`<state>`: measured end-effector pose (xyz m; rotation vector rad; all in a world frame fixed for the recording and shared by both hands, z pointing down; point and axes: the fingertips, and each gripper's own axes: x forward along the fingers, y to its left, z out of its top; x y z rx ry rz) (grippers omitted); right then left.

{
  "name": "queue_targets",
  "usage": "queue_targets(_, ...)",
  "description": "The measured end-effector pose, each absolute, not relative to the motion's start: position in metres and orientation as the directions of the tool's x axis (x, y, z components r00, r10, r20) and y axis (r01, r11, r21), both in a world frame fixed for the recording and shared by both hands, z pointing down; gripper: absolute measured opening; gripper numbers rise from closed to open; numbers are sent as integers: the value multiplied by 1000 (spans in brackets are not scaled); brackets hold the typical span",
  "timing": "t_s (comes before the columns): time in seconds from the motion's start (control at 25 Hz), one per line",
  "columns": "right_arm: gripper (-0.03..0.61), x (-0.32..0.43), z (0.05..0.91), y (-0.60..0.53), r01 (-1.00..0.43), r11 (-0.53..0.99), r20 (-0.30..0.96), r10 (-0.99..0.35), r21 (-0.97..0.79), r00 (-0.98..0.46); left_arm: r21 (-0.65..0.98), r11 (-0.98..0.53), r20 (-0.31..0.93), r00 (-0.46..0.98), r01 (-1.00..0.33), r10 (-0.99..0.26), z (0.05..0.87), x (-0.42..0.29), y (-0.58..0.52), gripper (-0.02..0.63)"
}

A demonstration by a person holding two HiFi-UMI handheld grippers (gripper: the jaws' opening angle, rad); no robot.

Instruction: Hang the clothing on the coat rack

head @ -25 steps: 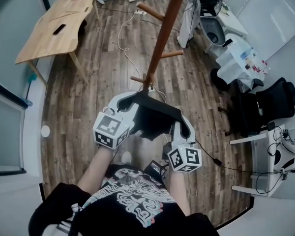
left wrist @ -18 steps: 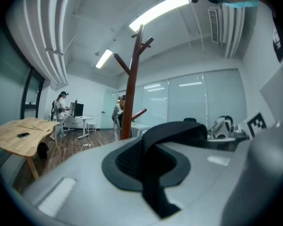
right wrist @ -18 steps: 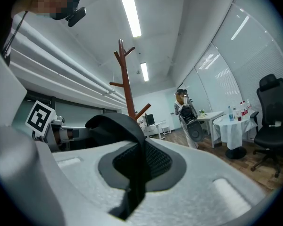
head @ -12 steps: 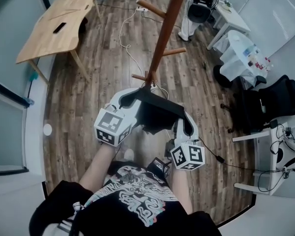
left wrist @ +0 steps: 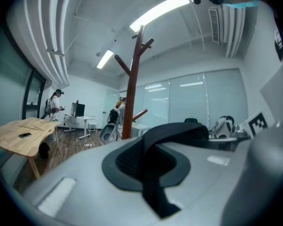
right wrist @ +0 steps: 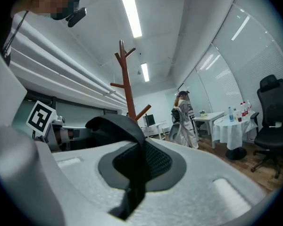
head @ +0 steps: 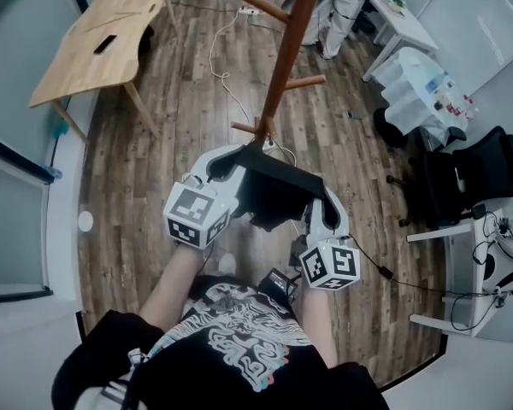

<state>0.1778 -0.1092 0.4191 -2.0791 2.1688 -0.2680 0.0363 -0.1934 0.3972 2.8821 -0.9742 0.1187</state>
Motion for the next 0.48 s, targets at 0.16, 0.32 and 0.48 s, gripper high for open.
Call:
queue_targets(0.16,11,178,411,-116,-976,37,20,-999,-212,-43,65,-791,104,793,-608,-601,391,35,-199,11)
queue_targets(0.32,11,179,402,-125,-978,31,1,-999,-208,-32,60,-797,101,799,-600,-593,387,33,-206,11)
queue_targets(0.48,11,180,403,-137,-978,11,0,-1000,-209,-11,48,-809,122,807,-586,-578,394,29,-214,11)
